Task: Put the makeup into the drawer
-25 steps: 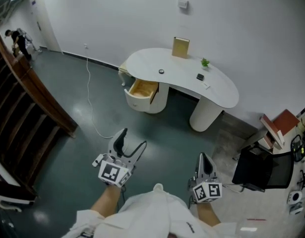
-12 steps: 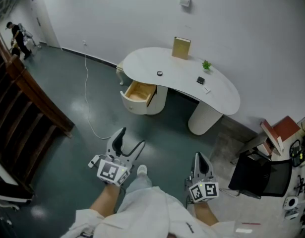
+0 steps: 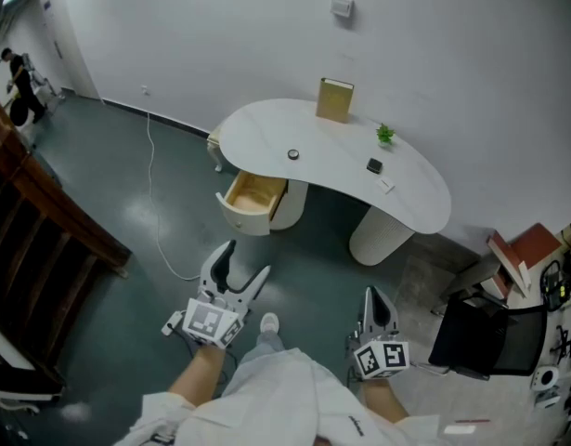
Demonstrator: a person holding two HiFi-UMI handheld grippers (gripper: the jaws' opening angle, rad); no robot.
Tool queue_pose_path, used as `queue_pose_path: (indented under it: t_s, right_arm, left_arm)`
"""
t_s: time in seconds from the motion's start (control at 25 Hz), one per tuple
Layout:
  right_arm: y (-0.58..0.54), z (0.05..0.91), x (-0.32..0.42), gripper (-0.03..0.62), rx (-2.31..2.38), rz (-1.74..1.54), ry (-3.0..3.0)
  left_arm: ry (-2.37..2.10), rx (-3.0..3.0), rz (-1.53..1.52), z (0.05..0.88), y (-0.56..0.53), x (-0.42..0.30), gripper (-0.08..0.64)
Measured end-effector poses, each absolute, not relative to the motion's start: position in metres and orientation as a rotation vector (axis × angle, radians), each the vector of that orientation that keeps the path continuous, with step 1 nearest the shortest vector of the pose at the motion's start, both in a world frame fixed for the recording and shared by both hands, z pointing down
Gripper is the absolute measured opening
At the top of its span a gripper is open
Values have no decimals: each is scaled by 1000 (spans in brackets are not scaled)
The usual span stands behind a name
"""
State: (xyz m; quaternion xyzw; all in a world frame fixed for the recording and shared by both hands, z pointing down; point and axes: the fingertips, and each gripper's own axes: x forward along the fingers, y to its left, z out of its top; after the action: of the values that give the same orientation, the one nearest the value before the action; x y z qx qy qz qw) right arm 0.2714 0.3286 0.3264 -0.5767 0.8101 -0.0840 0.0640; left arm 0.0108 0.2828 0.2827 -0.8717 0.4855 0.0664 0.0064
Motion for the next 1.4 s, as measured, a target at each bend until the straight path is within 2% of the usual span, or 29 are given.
queue_pose_path:
  t_s: [0.76, 1.4]
  right_arm:
    - [154, 323, 208, 17, -1778, -217, 2431]
    - [43, 344, 220, 17, -1763, -288, 2459]
  left_arm:
    - [1416, -2801, 209, 286, 100, -34, 339]
    - [1396, -2817, 190, 298, -7, 3, 337]
